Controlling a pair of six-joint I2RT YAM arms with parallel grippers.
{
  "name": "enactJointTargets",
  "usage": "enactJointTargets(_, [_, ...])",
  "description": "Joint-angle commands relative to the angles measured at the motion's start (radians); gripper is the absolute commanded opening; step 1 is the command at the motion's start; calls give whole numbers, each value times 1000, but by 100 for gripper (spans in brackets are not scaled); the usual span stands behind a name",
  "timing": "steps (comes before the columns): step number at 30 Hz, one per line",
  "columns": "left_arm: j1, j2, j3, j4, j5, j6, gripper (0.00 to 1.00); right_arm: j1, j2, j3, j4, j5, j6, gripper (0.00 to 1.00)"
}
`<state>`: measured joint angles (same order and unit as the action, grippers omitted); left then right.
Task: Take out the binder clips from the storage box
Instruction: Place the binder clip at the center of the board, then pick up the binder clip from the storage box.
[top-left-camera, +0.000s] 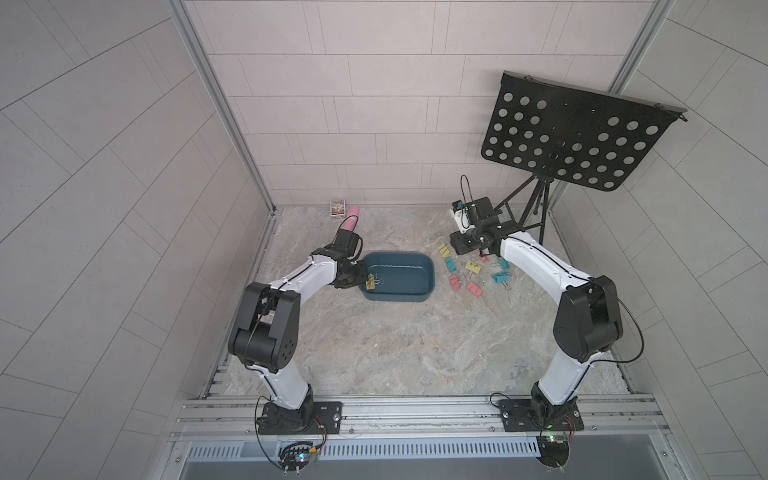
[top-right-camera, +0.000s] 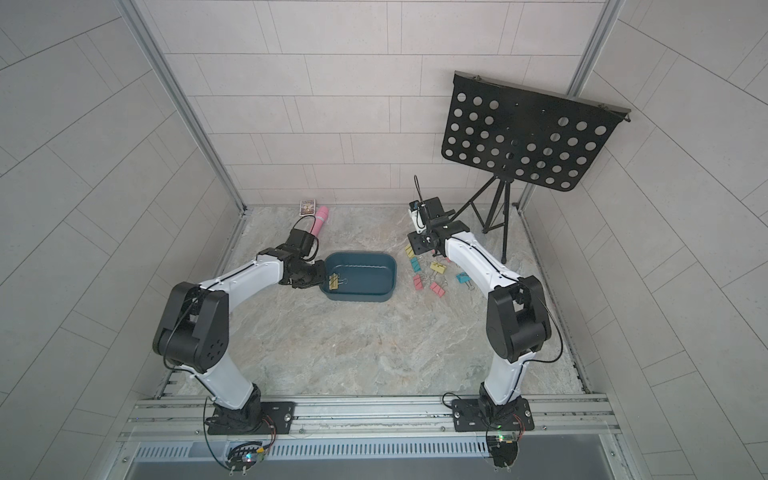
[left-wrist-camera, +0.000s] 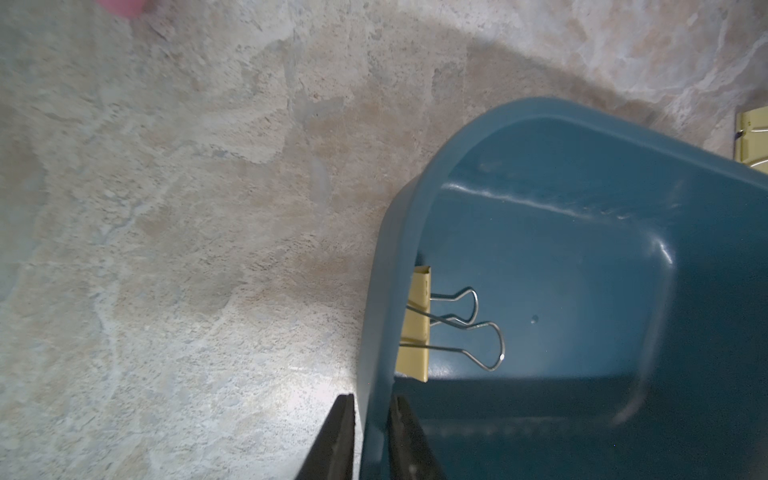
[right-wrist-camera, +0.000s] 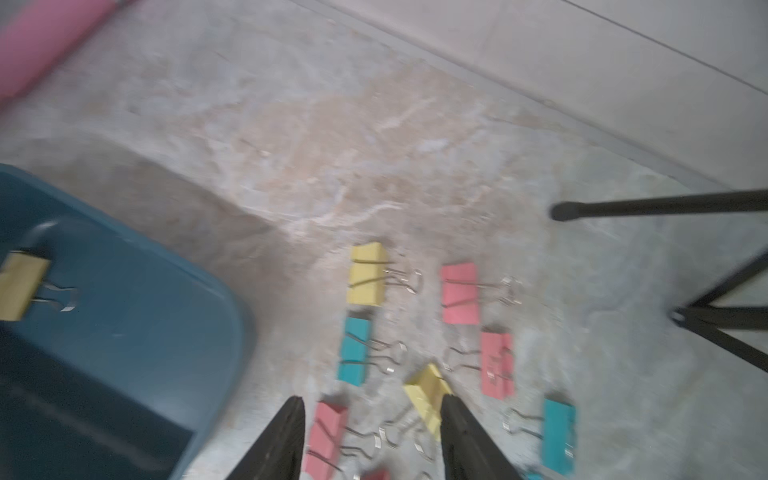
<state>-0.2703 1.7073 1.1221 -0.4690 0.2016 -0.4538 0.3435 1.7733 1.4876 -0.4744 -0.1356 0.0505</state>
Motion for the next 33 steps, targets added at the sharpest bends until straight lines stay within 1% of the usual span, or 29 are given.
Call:
enactJointTargets(1, [6,-16,-8,-8,-1,0,24,46,51,1,109,-163,118,55])
enactJointTargets(5, [6,-22,-8,-6,0,-2,24,105,147,70,138,-265,189,52])
enactJointTargets(10, [6,-22,-11,-6,-1,-2,24,162,240,114,220,-364,285,51])
enactJointTargets(16, [7,-26,-15,-5,0,-3,24,209,332,174,260,-436,347,51])
enactJointTargets(21, [7,-25,-14,-3,2,-6,24,242,383,194,285,-442,373,51])
enactJointTargets(33, [6,-34,-18,-9,-6,-3,24,269,475,248,304,-482,421,45])
